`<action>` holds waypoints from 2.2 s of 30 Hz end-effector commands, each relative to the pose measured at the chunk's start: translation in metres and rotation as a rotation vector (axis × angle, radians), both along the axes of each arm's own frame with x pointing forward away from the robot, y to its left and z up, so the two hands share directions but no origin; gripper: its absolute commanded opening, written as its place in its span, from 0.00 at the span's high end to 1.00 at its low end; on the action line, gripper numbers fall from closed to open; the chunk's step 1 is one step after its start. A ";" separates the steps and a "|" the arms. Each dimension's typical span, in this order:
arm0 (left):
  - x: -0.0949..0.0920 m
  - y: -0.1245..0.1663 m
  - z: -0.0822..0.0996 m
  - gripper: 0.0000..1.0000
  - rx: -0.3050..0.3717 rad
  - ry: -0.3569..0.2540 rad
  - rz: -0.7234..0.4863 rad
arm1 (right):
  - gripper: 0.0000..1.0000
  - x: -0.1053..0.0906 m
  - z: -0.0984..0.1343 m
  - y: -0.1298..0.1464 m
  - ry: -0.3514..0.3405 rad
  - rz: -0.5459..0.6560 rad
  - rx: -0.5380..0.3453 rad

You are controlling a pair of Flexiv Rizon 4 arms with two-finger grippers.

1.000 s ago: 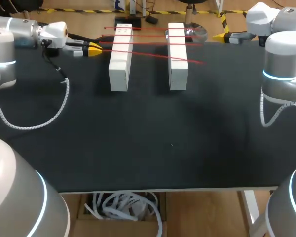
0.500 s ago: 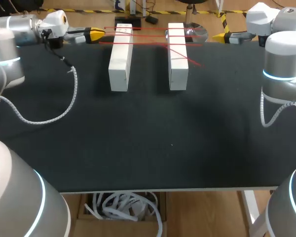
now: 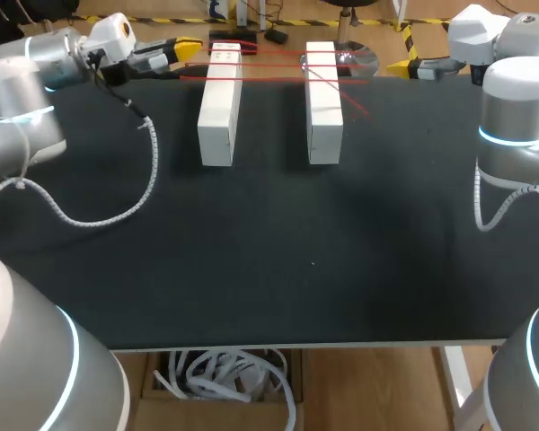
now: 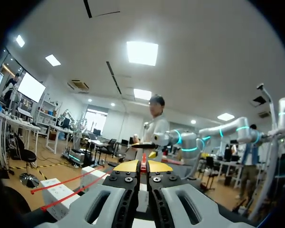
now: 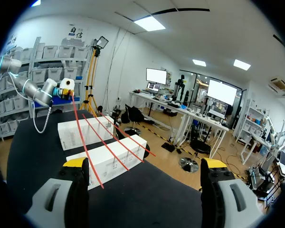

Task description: Grab the tape and strap the tape.

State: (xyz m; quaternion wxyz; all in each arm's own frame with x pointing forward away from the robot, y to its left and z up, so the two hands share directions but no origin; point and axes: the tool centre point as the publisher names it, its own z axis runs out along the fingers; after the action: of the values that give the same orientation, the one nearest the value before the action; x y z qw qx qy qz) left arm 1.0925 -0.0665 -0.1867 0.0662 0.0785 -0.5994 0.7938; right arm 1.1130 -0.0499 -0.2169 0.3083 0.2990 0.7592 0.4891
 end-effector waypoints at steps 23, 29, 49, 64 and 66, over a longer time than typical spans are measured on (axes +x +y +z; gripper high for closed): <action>0.000 -0.022 0.028 1.00 -0.114 -0.009 0.018 | 0.00 0.000 0.000 0.000 0.002 0.000 0.000; 0.000 -0.022 0.028 1.00 -0.114 -0.009 0.018 | 0.00 0.000 0.000 0.000 0.002 0.000 0.000; -0.001 -0.058 0.039 1.00 -0.080 -0.112 -0.083 | 0.00 0.000 0.000 0.000 0.002 0.000 0.000; 0.007 -0.080 0.062 1.00 -0.105 -0.123 -0.028 | 0.00 0.000 0.000 0.000 0.002 0.000 0.000; 0.008 -0.082 0.064 1.00 -0.113 -0.124 -0.024 | 0.00 0.000 0.000 0.000 0.002 0.000 0.000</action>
State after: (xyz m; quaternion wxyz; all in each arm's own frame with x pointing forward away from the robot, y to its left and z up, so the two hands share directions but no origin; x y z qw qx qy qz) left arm 1.1063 -0.1420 -0.1221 0.0495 0.0131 -0.5593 0.8274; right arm 1.1130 -0.0499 -0.2169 0.3083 0.2990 0.7592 0.4890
